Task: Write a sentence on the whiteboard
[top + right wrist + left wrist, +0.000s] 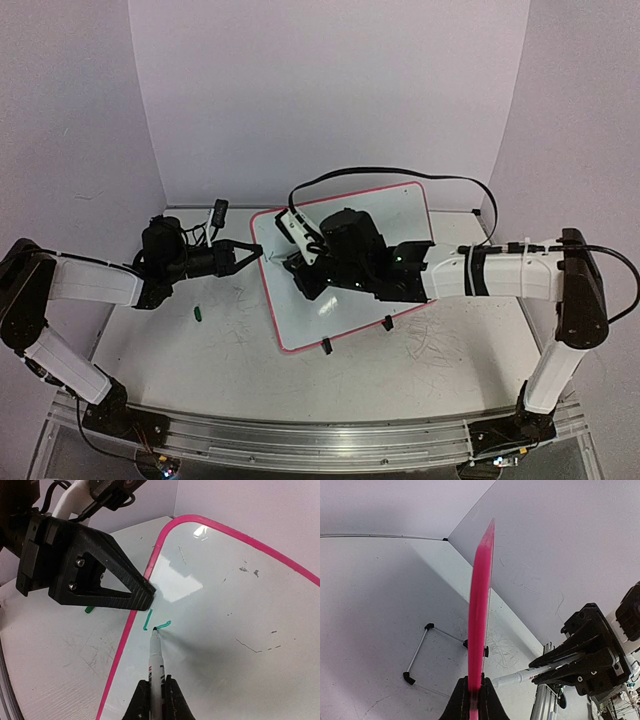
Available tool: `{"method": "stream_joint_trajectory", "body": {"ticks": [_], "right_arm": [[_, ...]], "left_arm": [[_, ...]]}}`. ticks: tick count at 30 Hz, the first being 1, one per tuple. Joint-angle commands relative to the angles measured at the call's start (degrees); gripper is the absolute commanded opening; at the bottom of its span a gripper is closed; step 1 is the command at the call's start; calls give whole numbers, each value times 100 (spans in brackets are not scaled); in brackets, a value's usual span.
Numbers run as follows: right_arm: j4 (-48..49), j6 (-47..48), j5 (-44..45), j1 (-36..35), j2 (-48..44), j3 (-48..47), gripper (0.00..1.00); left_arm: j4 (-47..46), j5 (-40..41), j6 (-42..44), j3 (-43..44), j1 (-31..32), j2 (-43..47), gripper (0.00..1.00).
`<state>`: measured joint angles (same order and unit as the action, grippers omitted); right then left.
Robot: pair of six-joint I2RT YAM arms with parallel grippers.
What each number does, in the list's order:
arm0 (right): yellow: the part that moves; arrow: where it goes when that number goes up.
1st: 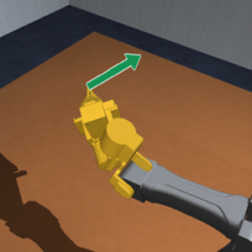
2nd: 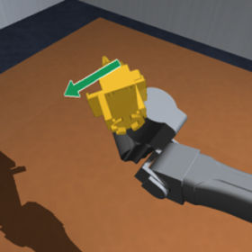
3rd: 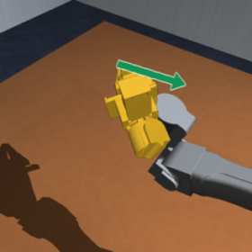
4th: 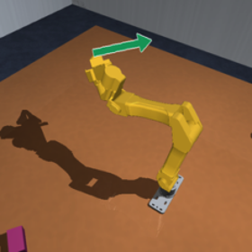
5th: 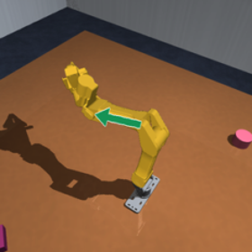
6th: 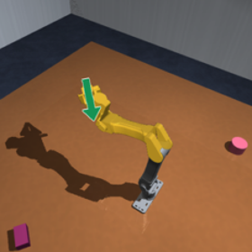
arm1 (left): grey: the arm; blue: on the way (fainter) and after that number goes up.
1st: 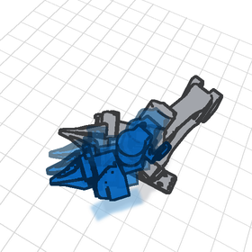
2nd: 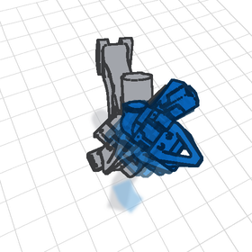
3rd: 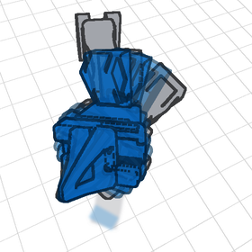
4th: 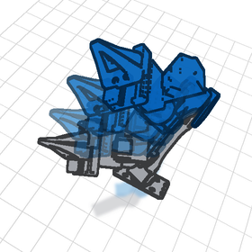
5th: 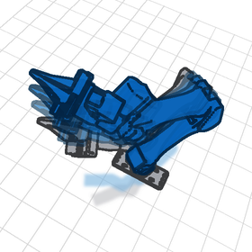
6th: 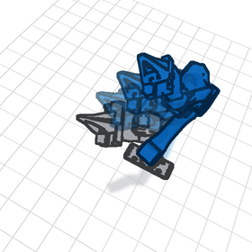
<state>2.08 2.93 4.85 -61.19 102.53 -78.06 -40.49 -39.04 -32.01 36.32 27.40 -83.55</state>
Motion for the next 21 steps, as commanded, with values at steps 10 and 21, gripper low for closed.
{"method": "stream_joint_trajectory", "body": {"ticks": [10, 21], "right_arm": [[-59, -124, 166, -69, 184, -151, 0], [-141, -228, 163, -75, 119, 58, 0]], "left_arm": [[-173, -45, -56, 69, 2, 173, 0], [-171, -43, -45, 62, 2, 186, 0]]}}
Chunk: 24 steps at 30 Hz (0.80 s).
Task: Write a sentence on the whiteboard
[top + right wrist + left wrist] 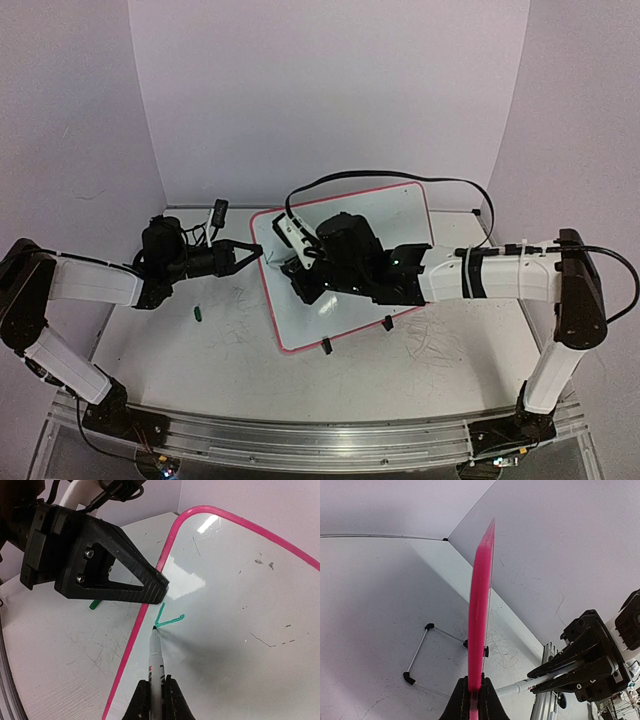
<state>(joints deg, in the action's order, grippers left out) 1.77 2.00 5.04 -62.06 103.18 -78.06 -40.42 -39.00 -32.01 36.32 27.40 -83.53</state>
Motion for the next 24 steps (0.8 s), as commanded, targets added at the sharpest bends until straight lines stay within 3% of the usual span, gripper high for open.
{"method": "stream_joint_trajectory", "body": {"ticks": [1, 14, 24], "right_arm": [[-121, -148, 131, 11, 43, 100, 0], [-147, -426, 41, -39, -99, 437, 0], [164, 112, 19, 75, -797, 499, 0]], "left_arm": [[-183, -46, -47, 60, 2, 187, 0], [-184, -50, -36, 60, 3, 179, 0], [-173, -22, -13, 40, 2, 179, 0]]}}
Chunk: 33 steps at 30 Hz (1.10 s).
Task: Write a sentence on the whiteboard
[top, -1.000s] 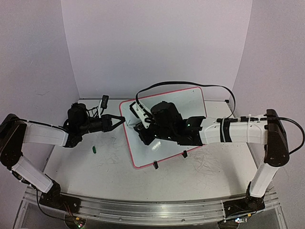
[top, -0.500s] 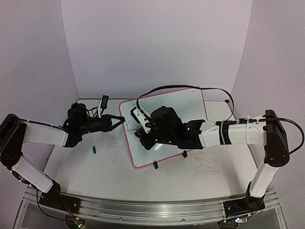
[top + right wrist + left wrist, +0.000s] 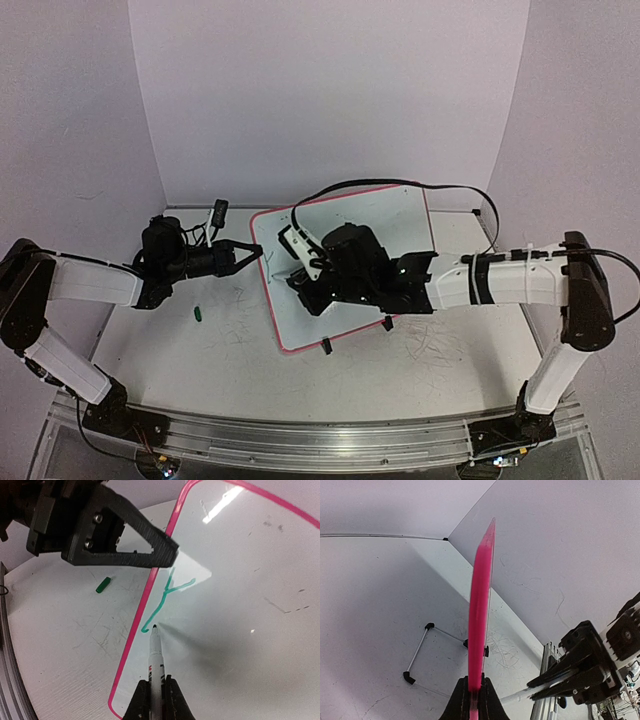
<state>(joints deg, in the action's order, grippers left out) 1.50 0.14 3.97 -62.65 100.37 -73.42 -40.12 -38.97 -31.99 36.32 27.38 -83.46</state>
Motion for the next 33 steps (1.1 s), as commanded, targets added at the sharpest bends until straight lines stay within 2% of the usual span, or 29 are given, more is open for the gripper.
{"method": "stream_joint_trajectory", "body": {"ticks": [1, 15, 23, 33], "right_arm": [[210, 355, 47, 174, -482, 64, 0], [285, 607, -509, 221, -225, -42, 0], [263, 545, -68, 224, -35, -163, 0], [246, 540, 38, 222, 49, -230, 0]], "left_arm": [[-202, -30, -11, 35, 5, 172, 0], [-195, -35, -6, 50, 5, 182, 0], [-186, -56, -10, 89, 6, 181, 0], [-165, -70, -11, 104, 7, 173, 0]]}}
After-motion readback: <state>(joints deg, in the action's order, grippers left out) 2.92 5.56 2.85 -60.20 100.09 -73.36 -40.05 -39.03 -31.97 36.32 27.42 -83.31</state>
